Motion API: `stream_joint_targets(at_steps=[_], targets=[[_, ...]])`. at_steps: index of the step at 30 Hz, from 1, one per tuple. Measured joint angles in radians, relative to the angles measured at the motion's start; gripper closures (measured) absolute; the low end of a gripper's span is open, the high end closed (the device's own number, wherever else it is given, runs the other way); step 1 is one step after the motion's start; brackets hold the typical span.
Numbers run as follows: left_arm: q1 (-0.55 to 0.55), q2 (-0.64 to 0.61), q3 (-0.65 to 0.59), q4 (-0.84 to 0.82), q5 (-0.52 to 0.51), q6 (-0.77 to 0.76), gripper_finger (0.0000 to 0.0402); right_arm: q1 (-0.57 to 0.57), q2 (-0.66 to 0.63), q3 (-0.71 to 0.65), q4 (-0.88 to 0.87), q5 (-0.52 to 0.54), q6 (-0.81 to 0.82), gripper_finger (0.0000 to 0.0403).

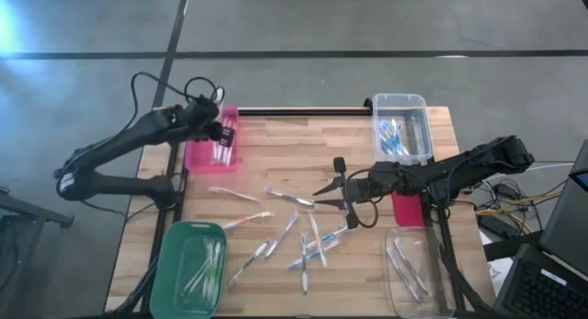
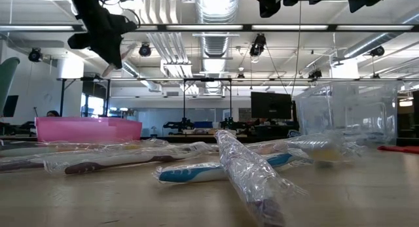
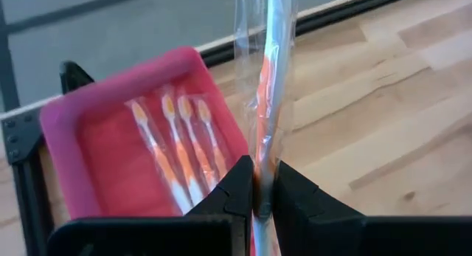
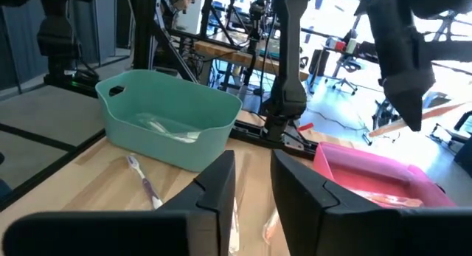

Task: Pick & Place Toothbrushes
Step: Put the orange toothbrush into the pink bin

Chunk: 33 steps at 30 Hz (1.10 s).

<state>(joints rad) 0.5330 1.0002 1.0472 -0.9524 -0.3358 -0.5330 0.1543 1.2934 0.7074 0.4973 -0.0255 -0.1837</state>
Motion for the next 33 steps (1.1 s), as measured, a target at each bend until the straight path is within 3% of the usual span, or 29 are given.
stream_joint_targets(at_steps=[10, 18, 33], targets=[[0.134, 0.147, 0.084, -0.048, 0.227, 0.035, 0.0369, 0.000, 0.000, 0.000, -0.015, 0.000, -0.003, 0.0289], [0.251, 0.289, 0.182, -0.227, 0.252, 0.046, 0.0369, 0.000, 0.000, 0.000, -0.025, 0.000, 0.000, 0.0269], [0.379, 0.512, 0.194, -0.240, 0.378, 0.064, 0.0364, 0.000, 0.000, 0.000, -0.030, 0.000, 0.012, 0.0239]])
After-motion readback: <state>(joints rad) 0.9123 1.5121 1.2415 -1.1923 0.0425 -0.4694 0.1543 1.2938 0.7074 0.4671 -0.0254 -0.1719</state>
